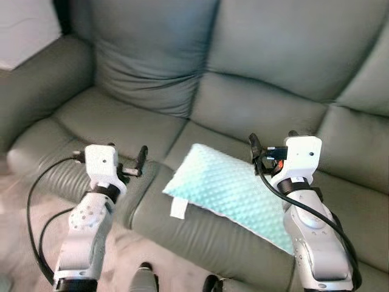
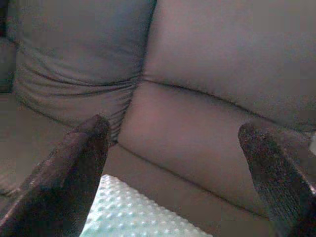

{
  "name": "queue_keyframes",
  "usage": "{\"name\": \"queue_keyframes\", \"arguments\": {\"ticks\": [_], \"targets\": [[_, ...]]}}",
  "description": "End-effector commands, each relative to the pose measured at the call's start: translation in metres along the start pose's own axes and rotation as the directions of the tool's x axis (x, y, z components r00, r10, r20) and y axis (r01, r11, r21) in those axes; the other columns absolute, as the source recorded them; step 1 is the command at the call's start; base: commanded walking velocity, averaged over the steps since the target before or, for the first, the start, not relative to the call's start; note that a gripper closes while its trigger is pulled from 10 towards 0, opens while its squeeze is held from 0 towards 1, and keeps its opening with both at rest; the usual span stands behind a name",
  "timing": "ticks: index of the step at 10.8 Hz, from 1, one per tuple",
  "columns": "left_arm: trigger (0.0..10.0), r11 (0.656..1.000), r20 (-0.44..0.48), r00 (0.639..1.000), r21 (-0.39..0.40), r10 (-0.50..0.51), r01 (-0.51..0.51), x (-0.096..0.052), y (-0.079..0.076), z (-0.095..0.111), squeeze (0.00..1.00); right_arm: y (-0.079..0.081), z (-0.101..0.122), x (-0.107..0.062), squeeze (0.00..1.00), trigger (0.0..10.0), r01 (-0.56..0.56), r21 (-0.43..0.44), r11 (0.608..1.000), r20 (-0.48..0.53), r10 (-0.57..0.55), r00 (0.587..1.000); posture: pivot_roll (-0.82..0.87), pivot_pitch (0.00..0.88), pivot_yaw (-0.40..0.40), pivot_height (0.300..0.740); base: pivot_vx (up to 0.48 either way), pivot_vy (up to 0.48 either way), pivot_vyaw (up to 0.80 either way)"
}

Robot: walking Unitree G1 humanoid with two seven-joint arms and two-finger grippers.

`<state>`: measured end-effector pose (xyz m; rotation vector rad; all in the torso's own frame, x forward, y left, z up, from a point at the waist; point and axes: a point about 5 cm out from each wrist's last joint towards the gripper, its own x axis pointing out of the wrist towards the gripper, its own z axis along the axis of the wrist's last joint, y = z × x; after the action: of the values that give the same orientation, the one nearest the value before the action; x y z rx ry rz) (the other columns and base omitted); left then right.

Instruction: Move the pillow to the sofa

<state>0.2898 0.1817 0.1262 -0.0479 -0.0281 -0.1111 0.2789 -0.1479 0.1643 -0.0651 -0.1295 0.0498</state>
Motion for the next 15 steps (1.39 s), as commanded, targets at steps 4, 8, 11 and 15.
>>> {"name": "queue_keyframes", "arguments": {"ticks": [4, 8, 11, 15], "targets": [[10.0, 1.000, -0.011, 1.000, 0.013, 0.026, -0.026, -0.0022, -0.0002, -0.0016, 0.00, -0.0008, -0.0004, -0.0018, 0.00, 10.0, 0.011, 0.027, 1.000, -0.007, -0.011, 1.000, -0.06, 0.213, -0.064, 0.740, 0.000, 0.000, 0.40], [10.0, 1.000, -0.019, 1.000, 0.010, 0.020, -0.020, -0.0016, -0.0031, -0.0034, 0.00, -0.0003, -0.0014, -0.0005, 0.00, 10.0, 0.006, 0.032, 0.999, -0.014, -0.006, 1.000, -0.06, 0.211, -0.066, 0.740, 0.000, 0.000, 0.00], [10.0, 1.000, -0.022, 0.999, 0.004, 0.025, -0.025, -0.0016, -0.0026, -0.0038, 0.00, -0.0002, -0.0013, -0.0006, 0.00, 10.0, 0.005, 0.032, 0.999, -0.017, -0.005, 1.000, -0.06, 0.212, -0.067, 0.740, 0.000, 0.000, 0.00], [10.0, 1.000, -0.024, 0.999, 0.009, 0.028, -0.028, -0.0005, -0.0021, -0.0040, 0.00, -0.0006, -0.0014, 0.0007, 0.00, 10.0, 0.003, 0.026, 1.000, -0.017, -0.002, 1.000, -0.06, 0.209, -0.070, 0.740, -0.127, 0.000, 0.00]]}}
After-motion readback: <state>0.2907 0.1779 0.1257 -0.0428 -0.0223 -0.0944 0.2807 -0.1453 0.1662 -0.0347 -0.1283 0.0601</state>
